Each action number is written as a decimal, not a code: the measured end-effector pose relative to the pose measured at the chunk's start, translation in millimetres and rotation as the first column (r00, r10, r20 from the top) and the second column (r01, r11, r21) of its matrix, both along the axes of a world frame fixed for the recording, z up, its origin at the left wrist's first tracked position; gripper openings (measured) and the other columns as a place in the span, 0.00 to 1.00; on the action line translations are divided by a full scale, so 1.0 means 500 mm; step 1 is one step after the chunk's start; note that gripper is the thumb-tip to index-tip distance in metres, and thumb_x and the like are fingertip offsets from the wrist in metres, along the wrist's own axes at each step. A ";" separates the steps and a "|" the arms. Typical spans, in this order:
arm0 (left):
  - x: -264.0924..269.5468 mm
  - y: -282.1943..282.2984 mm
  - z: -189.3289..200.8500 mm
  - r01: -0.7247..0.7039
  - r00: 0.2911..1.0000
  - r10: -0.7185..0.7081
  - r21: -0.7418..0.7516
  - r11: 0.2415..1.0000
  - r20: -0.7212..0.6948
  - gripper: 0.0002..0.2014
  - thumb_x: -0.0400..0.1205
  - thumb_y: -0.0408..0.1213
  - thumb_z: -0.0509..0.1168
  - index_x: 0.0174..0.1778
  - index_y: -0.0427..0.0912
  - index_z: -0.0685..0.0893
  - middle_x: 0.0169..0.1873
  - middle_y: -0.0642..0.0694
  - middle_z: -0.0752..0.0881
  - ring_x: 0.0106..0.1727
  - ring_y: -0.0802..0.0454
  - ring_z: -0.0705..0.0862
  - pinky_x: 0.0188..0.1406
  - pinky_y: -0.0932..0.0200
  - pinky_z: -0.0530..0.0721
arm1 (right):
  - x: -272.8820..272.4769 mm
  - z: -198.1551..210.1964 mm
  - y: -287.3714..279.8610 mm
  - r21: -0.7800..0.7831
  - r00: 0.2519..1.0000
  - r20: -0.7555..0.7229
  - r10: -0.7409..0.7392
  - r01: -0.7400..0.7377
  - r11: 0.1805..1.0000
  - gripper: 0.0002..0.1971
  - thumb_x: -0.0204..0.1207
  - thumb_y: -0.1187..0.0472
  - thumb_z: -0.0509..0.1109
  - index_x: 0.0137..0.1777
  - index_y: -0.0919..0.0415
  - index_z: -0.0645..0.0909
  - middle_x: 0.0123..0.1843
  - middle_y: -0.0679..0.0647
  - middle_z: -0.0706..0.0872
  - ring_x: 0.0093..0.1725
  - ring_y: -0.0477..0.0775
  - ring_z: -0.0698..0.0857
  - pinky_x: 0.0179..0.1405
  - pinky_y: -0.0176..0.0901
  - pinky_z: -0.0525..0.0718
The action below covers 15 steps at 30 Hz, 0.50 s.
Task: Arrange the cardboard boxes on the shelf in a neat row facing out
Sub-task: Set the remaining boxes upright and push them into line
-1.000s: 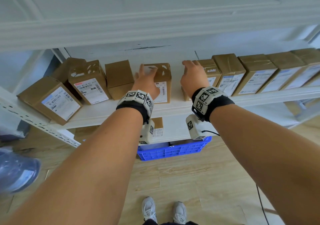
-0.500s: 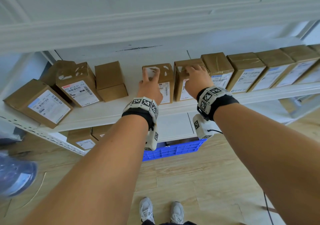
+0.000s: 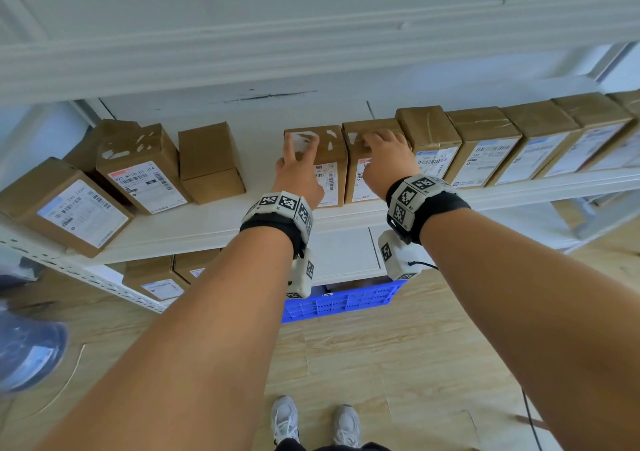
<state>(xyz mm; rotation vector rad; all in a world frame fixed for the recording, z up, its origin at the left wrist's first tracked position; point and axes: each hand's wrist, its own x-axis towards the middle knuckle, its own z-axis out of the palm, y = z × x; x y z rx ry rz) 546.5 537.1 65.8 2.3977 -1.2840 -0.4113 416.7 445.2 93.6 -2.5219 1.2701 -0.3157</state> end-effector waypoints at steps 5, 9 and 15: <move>0.022 0.004 0.008 0.025 0.997 -0.026 0.024 0.999 0.077 0.42 0.78 0.24 0.62 0.84 0.58 0.54 0.85 0.45 0.46 0.83 0.35 0.55 0.79 0.39 0.67 | 0.002 0.005 0.005 0.033 0.999 0.027 -0.017 0.016 0.999 0.26 0.73 0.71 0.63 0.73 0.60 0.73 0.75 0.56 0.72 0.76 0.60 0.67 0.75 0.52 0.69; 0.029 0.020 0.023 0.003 0.999 -0.003 -0.011 1.000 0.042 0.43 0.78 0.22 0.63 0.84 0.57 0.54 0.85 0.43 0.47 0.85 0.38 0.50 0.81 0.39 0.63 | 0.015 0.018 0.012 0.061 0.997 0.073 -0.033 0.029 0.998 0.28 0.74 0.72 0.62 0.76 0.60 0.70 0.77 0.58 0.69 0.78 0.59 0.65 0.74 0.53 0.71; 0.076 0.095 0.031 -0.154 0.987 0.154 -0.020 0.988 0.052 0.35 0.82 0.25 0.57 0.85 0.46 0.53 0.84 0.36 0.52 0.84 0.34 0.55 0.81 0.41 0.63 | 0.087 0.054 0.068 0.050 0.982 0.186 0.043 -0.053 0.997 0.31 0.73 0.76 0.59 0.77 0.59 0.68 0.78 0.58 0.67 0.78 0.60 0.66 0.73 0.54 0.74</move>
